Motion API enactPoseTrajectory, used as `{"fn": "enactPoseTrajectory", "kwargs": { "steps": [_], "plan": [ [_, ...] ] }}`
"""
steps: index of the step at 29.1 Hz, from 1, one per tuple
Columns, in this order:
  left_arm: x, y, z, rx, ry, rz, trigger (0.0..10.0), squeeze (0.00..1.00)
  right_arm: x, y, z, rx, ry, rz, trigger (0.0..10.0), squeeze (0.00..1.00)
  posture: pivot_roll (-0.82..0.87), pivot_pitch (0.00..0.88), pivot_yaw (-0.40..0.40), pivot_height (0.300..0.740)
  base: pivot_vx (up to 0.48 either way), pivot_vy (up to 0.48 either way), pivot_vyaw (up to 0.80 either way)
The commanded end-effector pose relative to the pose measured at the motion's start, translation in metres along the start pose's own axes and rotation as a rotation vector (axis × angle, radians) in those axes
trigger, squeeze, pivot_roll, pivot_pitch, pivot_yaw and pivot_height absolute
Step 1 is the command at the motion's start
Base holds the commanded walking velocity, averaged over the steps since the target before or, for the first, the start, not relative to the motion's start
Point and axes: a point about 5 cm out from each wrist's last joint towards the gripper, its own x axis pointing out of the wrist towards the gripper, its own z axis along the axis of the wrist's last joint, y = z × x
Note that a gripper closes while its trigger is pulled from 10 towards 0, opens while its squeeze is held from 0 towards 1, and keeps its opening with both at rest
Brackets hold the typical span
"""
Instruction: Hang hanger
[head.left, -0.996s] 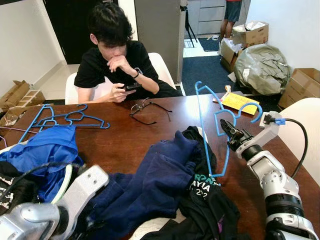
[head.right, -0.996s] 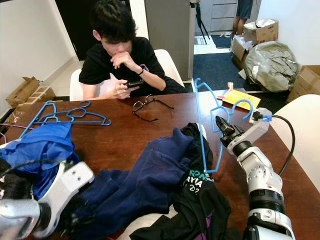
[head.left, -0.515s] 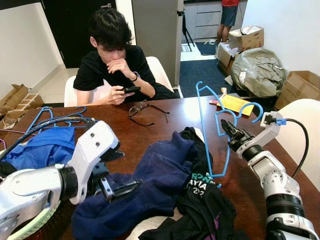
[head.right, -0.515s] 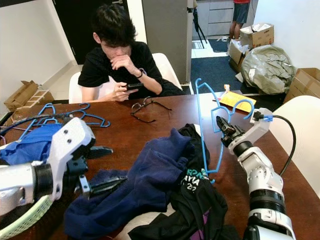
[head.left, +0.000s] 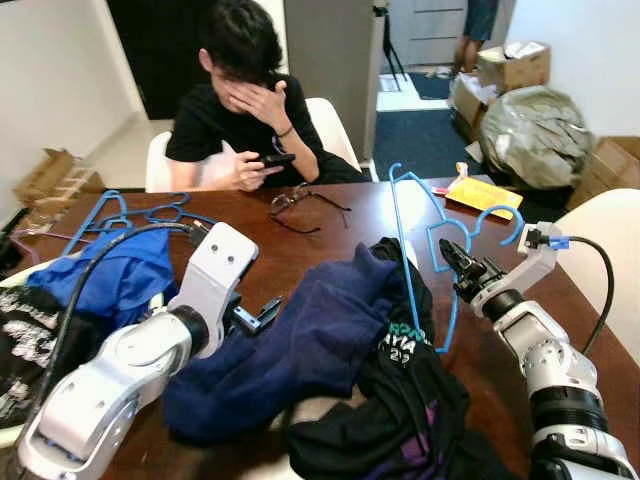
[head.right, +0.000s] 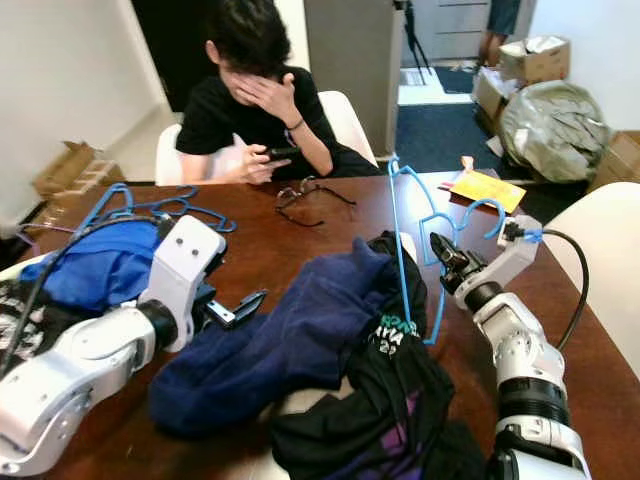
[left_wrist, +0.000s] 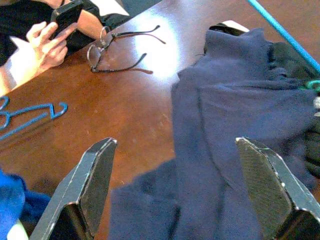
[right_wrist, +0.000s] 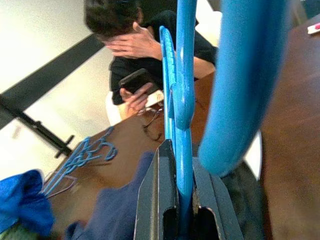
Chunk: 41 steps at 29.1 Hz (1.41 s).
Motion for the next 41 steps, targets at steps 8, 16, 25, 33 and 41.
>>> {"fn": "enactPoseTrajectory", "kwargs": {
  "steps": [8,16,25,33,41],
  "plan": [
    [0.009,0.009,-0.020,0.014,0.028,0.123,10.0,0.00,0.001,0.002,0.002,-0.004,-0.006,0.009,10.0,0.00,0.05,0.000,0.028,0.735,0.000,0.000,0.00],
    [0.022,0.013,-0.026,0.018,-0.007,0.205,10.0,0.00,0.004,0.006,0.001,-0.002,-0.003,0.020,10.0,0.00,0.05,0.000,0.017,0.735,0.000,0.000,0.00],
    [0.023,0.044,-0.037,-0.146,-0.059,0.367,10.0,0.00,0.005,0.007,0.001,-0.003,-0.001,0.024,10.0,0.00,0.05,0.000,0.014,0.735,0.000,-0.297,0.00],
    [0.045,0.015,-0.041,-0.126,-0.021,0.089,10.0,0.00,0.006,0.008,0.002,-0.009,0.002,0.024,10.0,0.00,0.04,0.000,0.015,0.735,0.000,-0.101,0.00],
    [0.057,-0.012,-0.044,-0.090,0.014,-0.044,10.0,0.00,0.006,0.007,0.002,-0.017,0.006,0.020,10.0,0.00,0.03,0.000,0.011,0.735,0.000,0.000,0.00]
  ]
}}
